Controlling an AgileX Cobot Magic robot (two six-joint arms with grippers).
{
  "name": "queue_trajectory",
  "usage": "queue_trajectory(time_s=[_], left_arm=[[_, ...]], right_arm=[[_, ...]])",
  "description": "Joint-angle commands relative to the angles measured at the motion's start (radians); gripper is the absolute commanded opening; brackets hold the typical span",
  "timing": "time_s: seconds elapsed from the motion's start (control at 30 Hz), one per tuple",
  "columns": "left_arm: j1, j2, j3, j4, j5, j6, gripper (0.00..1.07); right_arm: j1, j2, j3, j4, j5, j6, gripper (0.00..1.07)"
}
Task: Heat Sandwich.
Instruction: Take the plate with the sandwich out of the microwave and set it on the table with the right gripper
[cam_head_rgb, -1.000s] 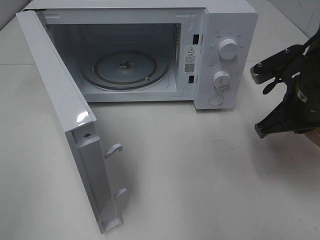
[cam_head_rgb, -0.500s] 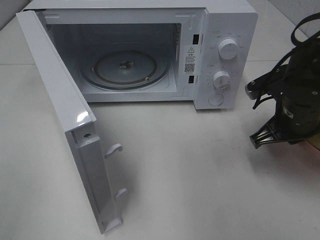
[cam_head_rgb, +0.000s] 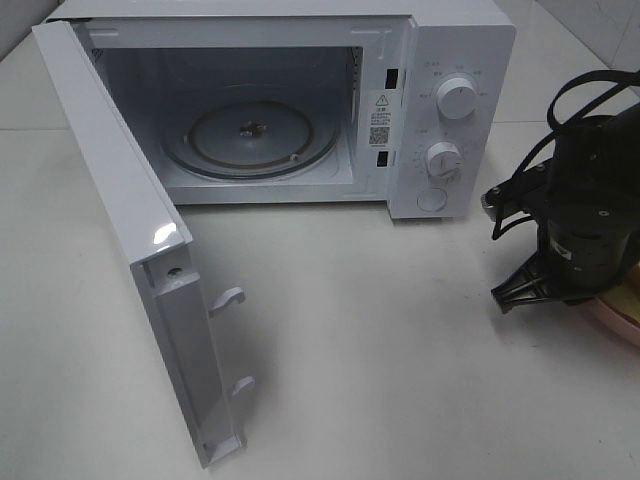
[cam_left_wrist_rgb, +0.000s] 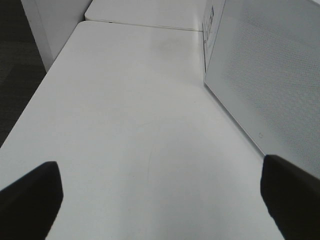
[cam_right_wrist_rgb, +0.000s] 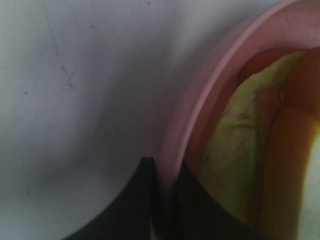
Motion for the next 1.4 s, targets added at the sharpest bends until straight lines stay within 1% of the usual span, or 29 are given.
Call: queue_trajectory(time_s=[0.03,0.33,0.47,0.67,0.83,0.93,0.97,1.0,1.07,1.1,1.13,1.27,1.4], left_arm=[[0.003,-0.023,0.003,-0.009,-0.008,0.000,1.03],[0.003,-0.023,0.003,-0.009,-0.008,0.000,1.03],[0.003,-0.023,0.003,-0.009,-0.008,0.000,1.03],[0.003,-0.023,0.003,-0.009,-0.008,0.000,1.03],[0.003,-0.023,0.003,-0.009,-0.008,0.000,1.03],[0.003,-0.023,0.003,-0.009,-0.008,0.000,1.03],[0.003,-0.023,0.003,-0.009,-0.008,0.000,1.03],[0.003,-0.023,0.003,-0.009,-0.008,0.000,1.03],[0.003,-0.023,0.003,-0.009,-0.008,0.000,1.03],[0.003,-0.023,0.003,-0.009,-0.008,0.000,1.03],[0.003,-0.023,0.003,-0.009,-0.008,0.000,1.03],[0.003,-0.023,0.003,-0.009,-0.008,0.000,1.03],[0.003,-0.023,0.003,-0.009,-0.008,0.000,1.03]], right_arm=[[-0.008,0.019,-0.004,-0.051,0.010,0.018,0.01],[-0.008,0.035,-0.004,-0.043,-0.013,0.036,0.01],[-0.008,0.035,-0.004,-0.041,-0.010,0.036,0.05],[-0.008,0.035,-0.004,-0.023,-0.011,0.035,0.07],[-0.008,0.035,-0.004,-0.013,-0.011,0.035,0.13],[-0.008,0.035,-0.004,0.017,-0.010,0.014,0.24],[-0.008,0.035,-0.004,0.043,-0.010,-0.023,0.33],[-0.008,0.035,-0.004,0.043,-0.010,-0.023,0.33],[-0.008,0.034,-0.004,0.069,-0.004,-0.060,0.42],[-0.008,0.029,-0.004,0.097,0.004,-0.095,0.49],[-0.008,0.029,-0.004,0.097,0.004,-0.095,0.49],[-0.008,-0.023,-0.004,0.143,0.013,-0.156,0.60],[-0.008,-0.085,-0.004,0.157,0.019,-0.180,0.60]])
